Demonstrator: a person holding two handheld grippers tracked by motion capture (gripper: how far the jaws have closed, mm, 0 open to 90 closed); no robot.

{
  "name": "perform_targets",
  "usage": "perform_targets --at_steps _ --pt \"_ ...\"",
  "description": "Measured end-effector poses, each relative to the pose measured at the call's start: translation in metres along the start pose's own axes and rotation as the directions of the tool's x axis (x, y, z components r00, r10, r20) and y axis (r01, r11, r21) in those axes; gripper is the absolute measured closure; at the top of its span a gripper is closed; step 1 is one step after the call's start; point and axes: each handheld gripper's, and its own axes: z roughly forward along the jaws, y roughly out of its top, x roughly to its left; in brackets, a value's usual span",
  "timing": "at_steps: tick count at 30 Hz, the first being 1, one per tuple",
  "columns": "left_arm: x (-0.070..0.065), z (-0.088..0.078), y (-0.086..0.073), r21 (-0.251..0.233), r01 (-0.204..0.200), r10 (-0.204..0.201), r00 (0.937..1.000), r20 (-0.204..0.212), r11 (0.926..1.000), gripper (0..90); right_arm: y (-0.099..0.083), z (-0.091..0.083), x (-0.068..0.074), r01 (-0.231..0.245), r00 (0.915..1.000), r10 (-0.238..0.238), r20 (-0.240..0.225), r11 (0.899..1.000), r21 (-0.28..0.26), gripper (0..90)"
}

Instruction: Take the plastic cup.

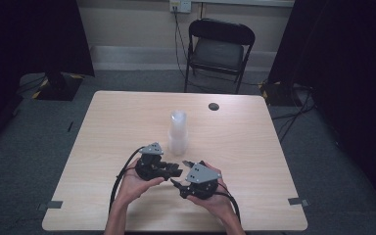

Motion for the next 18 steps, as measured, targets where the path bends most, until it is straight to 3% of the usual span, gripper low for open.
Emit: perform_targets --at_steps 4,7,14,17,18 --pt "0.002 -0.002 -0.003 -0.033 0.014 -0.015 0.9997 -0.017 0.9994 62.6 0.001 -0.001 -0.001 -0.008 0.9999 0.008 0.008 1.0 0.011 31.0" --pt "0.001 -0.005 -0.004 -0.073 0.013 -0.018 0.9976 -0.067 0.9973 57.6 0.003 -0.003 0.0 -0.003 1.0 0.003 0.006 1.0 0.013 31.0" --pt "0.0 -0.01 -0.003 -0.099 0.019 -0.03 0.9931 -0.114 0.995 49.4 0.002 -0.002 -0.004 -0.032 0.9994 0.032 0.017 1.0 -0.002 31.1" --pt "-0.004 -0.014 -0.004 -0.114 0.029 -0.051 0.9791 -0.197 0.9931 41.8 0.0 -0.002 -0.006 -0.046 0.9988 0.046 0.017 0.999 -0.007 31.1" --pt "-0.005 -0.015 -0.005 -0.119 0.024 -0.048 0.9786 -0.2 0.9926 40.0 -0.001 -0.001 -0.006 -0.051 0.9985 0.051 0.021 0.999 -0.009 31.1"
